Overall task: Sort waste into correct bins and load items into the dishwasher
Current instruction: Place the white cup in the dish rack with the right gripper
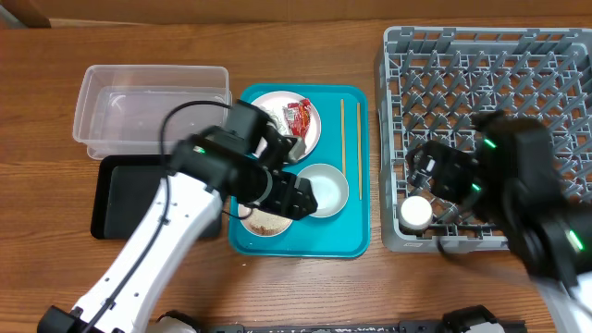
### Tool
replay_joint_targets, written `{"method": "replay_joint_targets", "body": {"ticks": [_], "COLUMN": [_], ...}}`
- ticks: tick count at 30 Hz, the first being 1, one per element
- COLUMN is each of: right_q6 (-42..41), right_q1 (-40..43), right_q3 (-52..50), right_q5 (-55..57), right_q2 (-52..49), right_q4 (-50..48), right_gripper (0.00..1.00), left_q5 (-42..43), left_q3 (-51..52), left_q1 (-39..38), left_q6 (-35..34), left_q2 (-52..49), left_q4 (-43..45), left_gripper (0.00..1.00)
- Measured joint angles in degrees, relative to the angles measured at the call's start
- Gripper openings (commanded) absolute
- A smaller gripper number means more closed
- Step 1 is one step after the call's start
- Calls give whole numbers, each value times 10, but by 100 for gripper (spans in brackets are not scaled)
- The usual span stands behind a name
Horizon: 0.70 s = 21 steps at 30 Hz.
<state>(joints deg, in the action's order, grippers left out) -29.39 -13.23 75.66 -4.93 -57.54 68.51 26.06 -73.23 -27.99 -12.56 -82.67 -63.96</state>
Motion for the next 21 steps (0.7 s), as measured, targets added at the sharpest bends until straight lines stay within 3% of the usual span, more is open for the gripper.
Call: {"method": "replay_joint_targets", "body": {"ticks": [4,8,14,21], "right_q6": [0,16,32,37], "right_q1": [0,0,0,0], "right_q3": [10,10,9,9], "right_q5": [-27,-57,-77,-81], "right_q2": [82,103,90,90], "right_q4": [-10,16,46,46], "right_gripper": [99,99,100,100], "left_q5": [-146,-217,-266,-281], "left_q3": [0,0,0,3], "left_q1": [-81,-125,-132,-132], "left_q6": [-68,-108,-154,-165], "left_q2": [-2,-24,-99,-177], "left_q4": [36,60,45,12], "left_gripper": [80,78,63,59]}}
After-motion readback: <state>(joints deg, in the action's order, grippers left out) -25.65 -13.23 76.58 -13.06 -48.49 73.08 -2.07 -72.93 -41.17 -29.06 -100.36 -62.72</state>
